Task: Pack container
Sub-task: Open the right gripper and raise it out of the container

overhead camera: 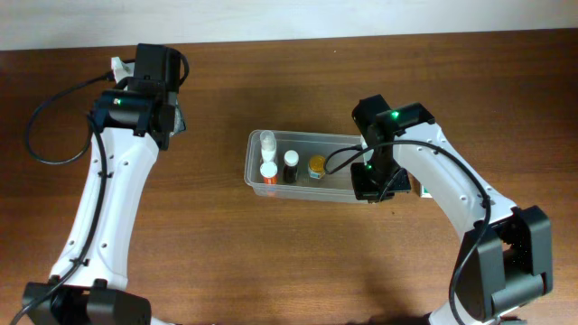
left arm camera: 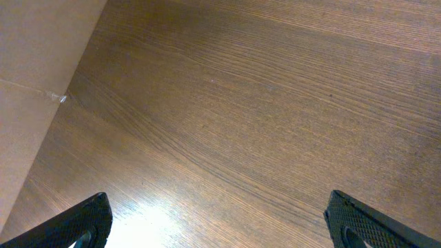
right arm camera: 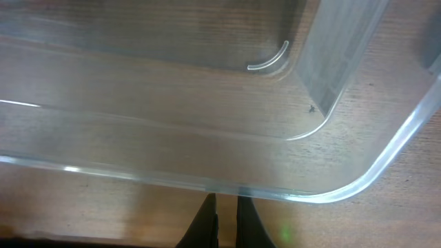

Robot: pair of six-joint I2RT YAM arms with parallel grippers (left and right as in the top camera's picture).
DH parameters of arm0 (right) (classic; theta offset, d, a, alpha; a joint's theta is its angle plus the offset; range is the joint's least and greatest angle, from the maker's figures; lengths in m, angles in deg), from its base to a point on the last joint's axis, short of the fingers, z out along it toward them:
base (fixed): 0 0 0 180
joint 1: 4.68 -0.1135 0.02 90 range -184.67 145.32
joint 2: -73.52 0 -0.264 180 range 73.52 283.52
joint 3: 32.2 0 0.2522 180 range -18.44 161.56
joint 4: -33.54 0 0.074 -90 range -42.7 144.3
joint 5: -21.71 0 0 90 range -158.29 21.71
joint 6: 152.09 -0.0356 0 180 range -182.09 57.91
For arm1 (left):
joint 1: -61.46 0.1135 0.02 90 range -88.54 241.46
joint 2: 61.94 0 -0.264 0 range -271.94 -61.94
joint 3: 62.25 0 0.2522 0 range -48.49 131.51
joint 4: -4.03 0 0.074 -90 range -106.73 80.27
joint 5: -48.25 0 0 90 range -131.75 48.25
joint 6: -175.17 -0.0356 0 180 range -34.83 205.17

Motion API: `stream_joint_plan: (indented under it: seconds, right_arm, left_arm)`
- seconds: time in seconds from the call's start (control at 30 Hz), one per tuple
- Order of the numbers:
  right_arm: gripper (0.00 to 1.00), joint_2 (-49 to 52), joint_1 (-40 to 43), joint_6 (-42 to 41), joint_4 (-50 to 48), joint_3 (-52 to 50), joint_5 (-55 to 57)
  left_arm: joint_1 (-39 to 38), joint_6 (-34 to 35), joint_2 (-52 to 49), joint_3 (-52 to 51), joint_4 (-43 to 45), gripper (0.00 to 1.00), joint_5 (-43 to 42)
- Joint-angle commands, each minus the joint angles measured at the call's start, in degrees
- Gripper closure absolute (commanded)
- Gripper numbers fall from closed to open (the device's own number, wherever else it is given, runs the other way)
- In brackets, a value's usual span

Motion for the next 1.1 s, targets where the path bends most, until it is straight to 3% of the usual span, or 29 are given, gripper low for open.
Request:
stream_joint_plan:
  seconds: [0.0,0.87,1.07]
  right_arm:
    - [0.96,-0.2,0.0,0.4,-1.0,-0.7,2.1]
    - [0.95,-0.2,0.0,0.4,-4.7,-0.7,2.7]
    - [0.88,-0.2,0.0,0.6,-6.0,-0.7,4.1]
  left_arm:
    - [0.2,0.0,1.4,0.9,-0.1,0.01,0.8]
    - [0.2,0.0,1.4,0.9,-0.1,0.01,0.8]
    - [0.2,0.0,1.4,0.9,-0.1,0.01,0.8]
